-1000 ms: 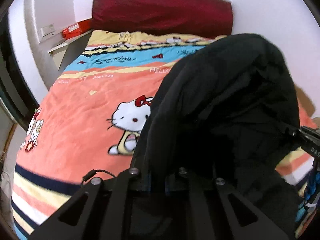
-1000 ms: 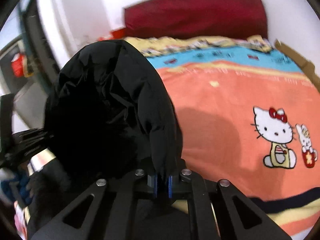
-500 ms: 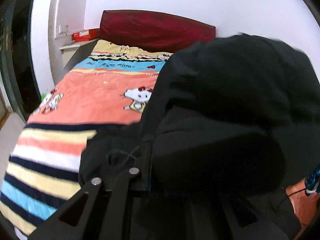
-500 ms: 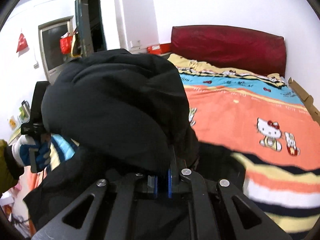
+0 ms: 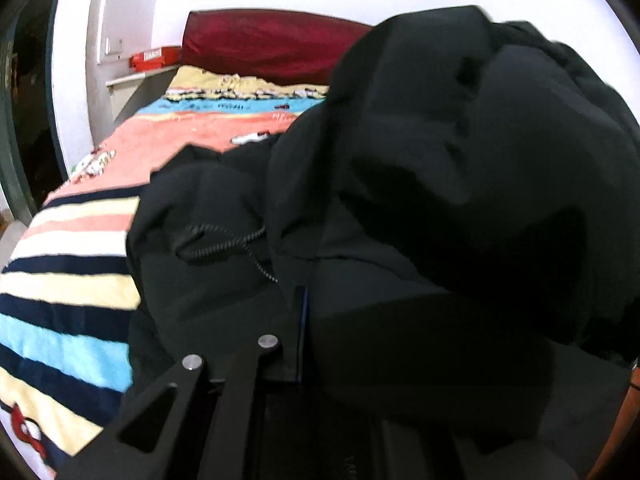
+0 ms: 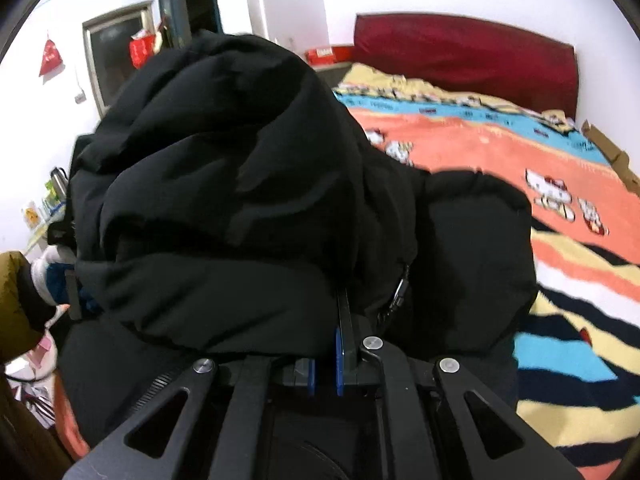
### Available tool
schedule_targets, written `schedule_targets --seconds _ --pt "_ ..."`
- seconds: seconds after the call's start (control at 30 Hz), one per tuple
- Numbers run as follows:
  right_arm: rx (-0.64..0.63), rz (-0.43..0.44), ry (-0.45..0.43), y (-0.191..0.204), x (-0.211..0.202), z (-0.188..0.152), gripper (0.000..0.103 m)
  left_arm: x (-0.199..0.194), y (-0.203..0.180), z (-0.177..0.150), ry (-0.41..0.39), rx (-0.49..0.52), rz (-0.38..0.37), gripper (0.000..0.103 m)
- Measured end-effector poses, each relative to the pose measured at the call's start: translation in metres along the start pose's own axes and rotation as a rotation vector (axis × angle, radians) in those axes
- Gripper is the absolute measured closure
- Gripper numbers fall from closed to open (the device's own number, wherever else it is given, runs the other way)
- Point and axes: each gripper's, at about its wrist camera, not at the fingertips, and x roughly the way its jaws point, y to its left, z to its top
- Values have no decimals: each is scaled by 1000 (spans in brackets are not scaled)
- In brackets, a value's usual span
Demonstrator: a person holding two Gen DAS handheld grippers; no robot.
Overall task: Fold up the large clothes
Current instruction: 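Lift the hood and fold it over the jacket body toward the hem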
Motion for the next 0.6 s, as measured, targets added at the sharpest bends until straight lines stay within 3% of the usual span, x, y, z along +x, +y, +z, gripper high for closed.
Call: schedule_targets --seconds 0.3,0.6 --pt "-3 -27 54 -13 44 -10 95 28 2 -8 29 -7 34 90" --pt "-8 -55 64 -3 37 -14 95 5 12 -14 39 -69 64 67"
